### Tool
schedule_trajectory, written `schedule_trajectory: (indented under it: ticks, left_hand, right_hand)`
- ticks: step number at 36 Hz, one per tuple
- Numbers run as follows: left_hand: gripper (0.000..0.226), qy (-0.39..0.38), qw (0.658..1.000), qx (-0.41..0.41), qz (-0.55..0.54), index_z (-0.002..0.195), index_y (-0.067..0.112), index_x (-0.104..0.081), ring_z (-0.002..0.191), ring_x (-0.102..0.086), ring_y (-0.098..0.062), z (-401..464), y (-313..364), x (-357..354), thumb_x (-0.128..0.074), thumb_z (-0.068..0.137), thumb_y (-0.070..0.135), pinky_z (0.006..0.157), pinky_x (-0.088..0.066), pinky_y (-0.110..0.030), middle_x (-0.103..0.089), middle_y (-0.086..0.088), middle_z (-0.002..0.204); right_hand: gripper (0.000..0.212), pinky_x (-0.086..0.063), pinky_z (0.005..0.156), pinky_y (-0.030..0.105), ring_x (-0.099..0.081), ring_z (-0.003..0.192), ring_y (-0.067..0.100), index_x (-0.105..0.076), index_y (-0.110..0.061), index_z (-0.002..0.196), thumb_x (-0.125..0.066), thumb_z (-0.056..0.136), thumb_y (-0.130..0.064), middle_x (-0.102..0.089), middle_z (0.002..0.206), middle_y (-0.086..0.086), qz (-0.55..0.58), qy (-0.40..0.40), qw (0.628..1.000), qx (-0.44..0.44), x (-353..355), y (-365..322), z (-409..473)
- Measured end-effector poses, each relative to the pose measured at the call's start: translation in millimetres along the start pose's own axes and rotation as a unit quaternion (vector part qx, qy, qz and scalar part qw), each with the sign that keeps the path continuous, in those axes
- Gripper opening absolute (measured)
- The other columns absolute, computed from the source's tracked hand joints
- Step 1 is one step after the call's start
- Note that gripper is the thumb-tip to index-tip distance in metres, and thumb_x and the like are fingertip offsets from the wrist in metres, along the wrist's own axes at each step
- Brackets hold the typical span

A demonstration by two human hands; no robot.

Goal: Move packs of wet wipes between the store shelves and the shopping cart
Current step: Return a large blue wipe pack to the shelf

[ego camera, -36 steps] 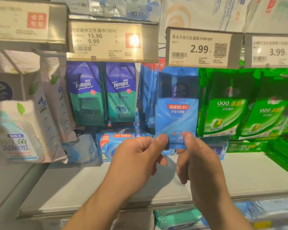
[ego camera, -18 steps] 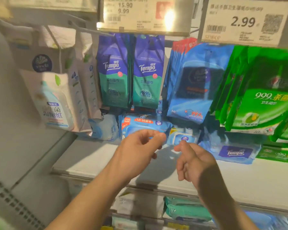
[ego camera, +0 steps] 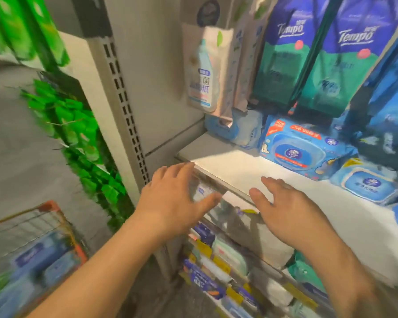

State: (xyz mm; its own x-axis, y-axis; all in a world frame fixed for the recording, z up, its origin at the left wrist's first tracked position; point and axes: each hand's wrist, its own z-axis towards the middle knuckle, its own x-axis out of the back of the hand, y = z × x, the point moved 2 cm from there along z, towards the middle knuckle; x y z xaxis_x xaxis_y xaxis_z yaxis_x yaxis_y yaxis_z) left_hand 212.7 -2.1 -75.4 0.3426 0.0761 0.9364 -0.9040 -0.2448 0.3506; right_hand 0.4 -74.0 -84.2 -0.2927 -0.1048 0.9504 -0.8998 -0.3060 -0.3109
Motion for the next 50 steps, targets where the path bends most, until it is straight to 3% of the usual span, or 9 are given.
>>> schedule_trajectory:
  ticks: [1, 5, 9, 15, 23, 30, 37, 45, 50]
  left_hand:
    - [0.094, 0.004, 1.0, 0.021, -0.004, 0.155, 0.035, -0.018, 0.148, -0.019, -0.02, -6, -9, 3, -0.036, 0.079, 0.087, 0.119, -0.028, -0.045, -0.026, 0.011, 0.16]
    - [0.094, 0.046, 0.997, 0.065, -0.023, 0.156, 0.033, -0.021, 0.148, -0.02, -0.019, -37, -46, 15, -0.038, 0.08, 0.086, 0.118, -0.029, -0.042, -0.027, 0.009, 0.16]
    - [0.091, 0.074, 0.991, 0.105, -0.033, 0.156, 0.032, -0.024, 0.148, -0.02, -0.02, -71, -81, 29, -0.041, 0.082, 0.082, 0.118, -0.026, -0.04, -0.029, 0.007, 0.16]
    - [0.091, 0.099, 0.978, 0.171, -0.059, 0.156, 0.032, -0.023, 0.148, -0.02, -0.02, -154, -150, 47, -0.042, 0.082, 0.082, 0.119, -0.028, -0.045, -0.027, 0.005, 0.161]
    - [0.091, 0.117, 0.939, 0.31, -0.092, 0.158, 0.035, -0.018, 0.149, -0.017, -0.023, -287, -246, 63, -0.045, 0.082, 0.079, 0.12, -0.022, -0.045, -0.02, 0.004, 0.163]
    - [0.087, 0.168, 0.91, 0.368, -0.097, 0.155, 0.033, -0.027, 0.145, -0.026, -0.025, -364, -309, 76, -0.051, 0.082, 0.075, 0.117, -0.03, -0.044, -0.03, 0.003, 0.158]
    - [0.078, 0.204, 0.879, 0.413, -0.119, 0.152, 0.036, -0.029, 0.14, -0.031, -0.023, -388, -356, 85, -0.055, 0.086, 0.068, 0.112, -0.034, -0.043, -0.03, 0.005, 0.156]
    - [0.073, 0.22, 0.856, 0.45, -0.124, 0.149, 0.037, -0.036, 0.131, -0.043, -0.022, -369, -411, 91, -0.055, 0.085, 0.067, 0.106, -0.038, -0.039, -0.037, 0.004, 0.152]
    - [0.068, 0.216, 0.843, 0.479, -0.118, 0.15, 0.039, -0.036, 0.135, -0.038, -0.02, -347, -435, 97, -0.058, 0.089, 0.061, 0.107, -0.036, -0.038, -0.036, 0.006, 0.152]
  right_hand:
    - [0.048, -0.049, 0.102, 0.046, -0.054, 0.129, 0.041, -0.051, -0.021, 0.143, -0.03, 0.108, -0.047, -0.056, 0.144, 0.017, -0.015, 0.005, 0.999, 0.03, -5, -8, 0]
    - [0.059, -0.033, 0.113, 0.032, -0.042, 0.143, 0.02, -0.045, -0.031, 0.151, -0.038, 0.1, -0.06, -0.047, 0.156, 0.0, -0.008, -0.039, 0.999, 0.036, -11, -46, -6]
    - [0.078, -0.046, 0.107, 0.041, -0.058, 0.125, 0.031, -0.051, -0.035, 0.145, -0.022, 0.086, -0.077, -0.059, 0.14, 0.002, -0.004, -0.035, 0.997, 0.07, -25, -80, -18]
    - [0.061, -0.037, 0.113, 0.039, -0.046, 0.141, 0.025, -0.047, -0.026, 0.15, -0.035, 0.1, -0.059, -0.049, 0.154, 0.002, -0.037, -0.056, 0.987, 0.148, -49, -154, -61]
    - [0.062, -0.035, 0.112, 0.031, -0.044, 0.142, 0.016, -0.042, -0.037, 0.152, -0.034, 0.098, -0.067, -0.047, 0.155, -0.009, -0.021, -0.116, 0.964, 0.238, -91, -261, -132]
    - [0.068, -0.031, 0.122, 0.042, -0.024, 0.154, 0.013, -0.037, -0.037, 0.155, -0.031, 0.096, -0.071, -0.036, 0.162, -0.01, -0.016, -0.161, 0.933, 0.32, -131, -345, -166]
    - [0.064, -0.025, 0.122, 0.036, -0.025, 0.153, 0.012, -0.038, -0.037, 0.154, -0.033, 0.098, -0.068, -0.033, 0.163, -0.013, -0.024, -0.185, 0.911, 0.369, -160, -411, -165]
    - [0.063, -0.031, 0.118, 0.034, -0.032, 0.15, 0.015, -0.039, -0.035, 0.155, -0.035, 0.1, -0.066, -0.036, 0.162, -0.009, -0.023, -0.196, 0.882, 0.428, -203, -474, -129]
    - [0.065, -0.031, 0.121, 0.041, -0.035, 0.149, 0.015, -0.038, -0.036, 0.155, -0.033, 0.098, -0.068, -0.037, 0.162, -0.008, -0.015, -0.233, 0.86, 0.454, -236, -507, -96]
